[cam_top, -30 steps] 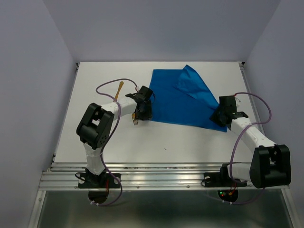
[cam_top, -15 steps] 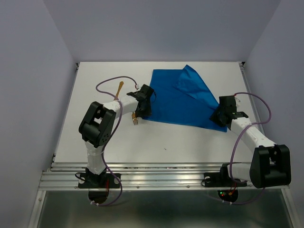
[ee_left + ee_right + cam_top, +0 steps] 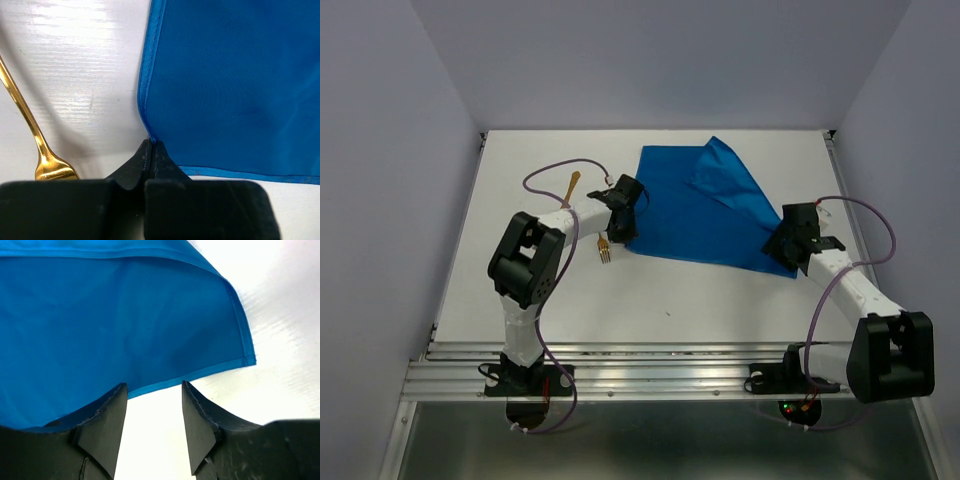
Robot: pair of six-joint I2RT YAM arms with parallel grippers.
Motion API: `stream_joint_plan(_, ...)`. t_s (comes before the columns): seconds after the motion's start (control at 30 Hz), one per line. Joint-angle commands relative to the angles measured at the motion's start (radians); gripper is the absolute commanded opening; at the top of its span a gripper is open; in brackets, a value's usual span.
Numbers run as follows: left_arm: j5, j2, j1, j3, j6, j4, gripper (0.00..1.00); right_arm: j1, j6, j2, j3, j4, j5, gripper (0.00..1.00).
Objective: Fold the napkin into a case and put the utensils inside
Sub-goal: Pick up the crumpled napkin from the center of the board.
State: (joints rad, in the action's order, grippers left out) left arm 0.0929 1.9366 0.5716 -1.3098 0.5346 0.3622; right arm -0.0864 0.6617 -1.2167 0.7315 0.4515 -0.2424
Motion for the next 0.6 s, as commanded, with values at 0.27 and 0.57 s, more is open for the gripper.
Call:
stream_joint_plan(0.27,0.005,-0.11,-0.029,-0.033,-0.004,0.035,0.0,0.06,-0.005,-0.096,0.037,0.087,0.0,0.54)
stream_joint_plan(0.57,-0.057,-0.139,-0.099,0.067,0.027,-0.045,0.0,0.102,-0.01,-0.138,-0.004,0.088,0.037,0.56)
